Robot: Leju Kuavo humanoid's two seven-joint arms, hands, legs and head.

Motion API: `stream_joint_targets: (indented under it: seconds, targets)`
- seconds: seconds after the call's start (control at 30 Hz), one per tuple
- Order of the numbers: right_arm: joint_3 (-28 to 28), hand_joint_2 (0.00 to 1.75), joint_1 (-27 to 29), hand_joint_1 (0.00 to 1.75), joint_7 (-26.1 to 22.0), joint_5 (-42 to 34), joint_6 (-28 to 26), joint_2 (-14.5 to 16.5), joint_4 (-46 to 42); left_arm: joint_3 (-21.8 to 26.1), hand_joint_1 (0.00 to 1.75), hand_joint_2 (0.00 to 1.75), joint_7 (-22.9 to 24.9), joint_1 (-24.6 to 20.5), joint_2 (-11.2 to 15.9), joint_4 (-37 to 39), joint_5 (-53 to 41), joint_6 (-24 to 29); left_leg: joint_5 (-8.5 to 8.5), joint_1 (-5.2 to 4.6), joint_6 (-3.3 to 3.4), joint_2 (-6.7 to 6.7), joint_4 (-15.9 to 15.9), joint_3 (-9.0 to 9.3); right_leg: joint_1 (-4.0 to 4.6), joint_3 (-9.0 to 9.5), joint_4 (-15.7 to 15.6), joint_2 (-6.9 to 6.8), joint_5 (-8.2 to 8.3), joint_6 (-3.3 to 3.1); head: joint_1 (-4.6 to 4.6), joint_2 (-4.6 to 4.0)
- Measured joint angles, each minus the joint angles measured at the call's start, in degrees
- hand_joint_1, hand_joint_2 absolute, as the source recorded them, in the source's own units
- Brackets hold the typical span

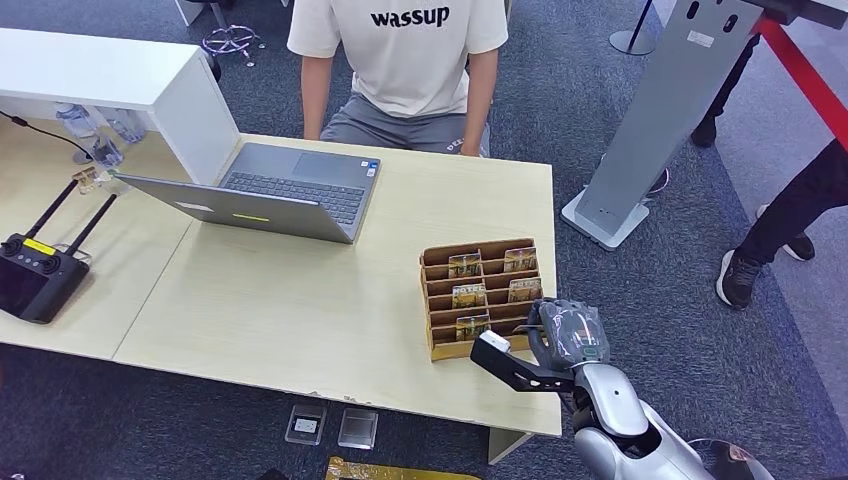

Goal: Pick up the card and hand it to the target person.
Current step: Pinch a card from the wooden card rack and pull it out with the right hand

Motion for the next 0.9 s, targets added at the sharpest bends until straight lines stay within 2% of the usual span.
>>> stream_joint_targets:
  seconds: [0.1,0.17,0.23,0.63,0.9]
  targets:
    - [0.0,1.75,-0.1,1.67,0.0,-0.1,0.0,0.0,0.0,0.0,0.0,0.0,0.0,0.0,0.0,0.0,0.0,0.0,0.0,0.0,0.0,0.0,0.0,0.01,0.0,0.0,0.0,0.0,0.0,0.0,0.01,0.0]
    - [0.0,1.75,-0.1,1.75,0.0,-0.1,0.0,0.0,0.0,0.0,0.0,0.87,0.0,0.0,0.0,0.0,0.0,0.0,0.0,0.0,0.0,0.0,0.0,0.01,0.0,0.01,0.0,0.0,0.0,0.0,0.01,0.0]
    - [0.0,1.75,-0.2,1.75,0.0,-0.1,0.0,0.0,0.0,0.0,0.0,1.75,-0.2,0.0,0.0,0.0,0.0,-0.2,0.0,0.0,0.0,0.0,0.0,0.01,0.0,0.01,0.0,0.0,0.0,0.0,0.02,0.0]
    - [0.2,1.75,-0.4,1.75,-0.2,-0.6,-0.1,0.0,0.0,0.0,0.0,1.75,-1.2,0.0,0.1,0.0,-0.1,-0.9,0.0,0.0,0.0,0.0,0.0,0.01,0.0,0.01,0.0,0.0,0.0,0.0,0.0,0.0]
    - [-1.1,1.75,-1.9,1.75,0.5,-6.6,2.0,-1.0,-3.4,0.4,0.0,1.75,-1.2,0.2,0.4,0.0,0.4,-1.0,0.0,0.0,0.0,0.0,0.0,0.0,0.0,0.0,0.0,0.01,0.01,0.0,-0.01,0.0]
